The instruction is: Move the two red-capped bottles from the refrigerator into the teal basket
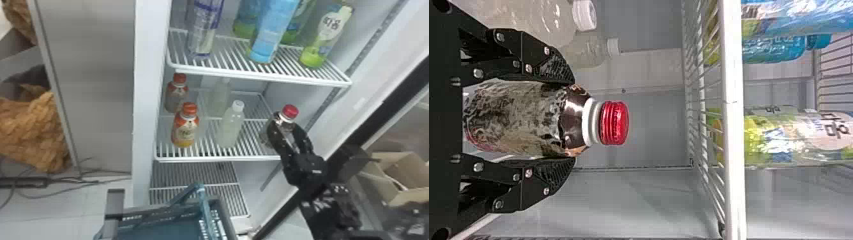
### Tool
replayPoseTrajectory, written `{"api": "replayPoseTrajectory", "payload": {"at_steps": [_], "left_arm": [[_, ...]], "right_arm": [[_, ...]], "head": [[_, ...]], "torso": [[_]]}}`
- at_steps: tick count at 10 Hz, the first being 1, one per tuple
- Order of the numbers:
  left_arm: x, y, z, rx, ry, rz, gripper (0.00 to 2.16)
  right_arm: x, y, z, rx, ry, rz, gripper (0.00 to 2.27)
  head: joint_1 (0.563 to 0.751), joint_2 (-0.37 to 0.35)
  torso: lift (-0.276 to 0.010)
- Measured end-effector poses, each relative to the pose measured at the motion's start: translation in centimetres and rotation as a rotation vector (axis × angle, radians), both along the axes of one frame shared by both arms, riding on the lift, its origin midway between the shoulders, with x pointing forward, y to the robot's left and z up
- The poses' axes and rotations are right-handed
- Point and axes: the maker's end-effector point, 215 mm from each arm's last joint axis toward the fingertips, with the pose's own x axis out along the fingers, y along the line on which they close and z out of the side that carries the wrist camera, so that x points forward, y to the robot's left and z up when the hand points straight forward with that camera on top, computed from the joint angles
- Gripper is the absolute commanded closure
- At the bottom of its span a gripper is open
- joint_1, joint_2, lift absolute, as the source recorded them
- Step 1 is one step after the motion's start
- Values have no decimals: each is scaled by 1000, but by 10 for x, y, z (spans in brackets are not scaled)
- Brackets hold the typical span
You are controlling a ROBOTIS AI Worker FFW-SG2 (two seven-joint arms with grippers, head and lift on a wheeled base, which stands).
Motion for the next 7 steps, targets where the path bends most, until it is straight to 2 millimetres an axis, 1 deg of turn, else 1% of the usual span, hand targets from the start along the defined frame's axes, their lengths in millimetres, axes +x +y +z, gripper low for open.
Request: {"api": "replayPoseTrajectory", "payload": {"at_steps": [2,4,6,7], "left_arm": [[1,1,0,0,0,2,1133],[1,2,-1,4,-1,5,1133],[3,2,-1,2,-1,8,1133],[3,2,0,0,-1,8,1133]], "right_arm": [[-22,8,1,13,31,20,654],[-47,23,-3,28,90,61,653],[-68,43,-15,63,168,113,650],[-76,51,-21,92,196,134,650]], "head": [[695,-350],[695,-350],[695,-350],[695,-350]], "torso": [[-228],[-228],[-228],[-228]]}}
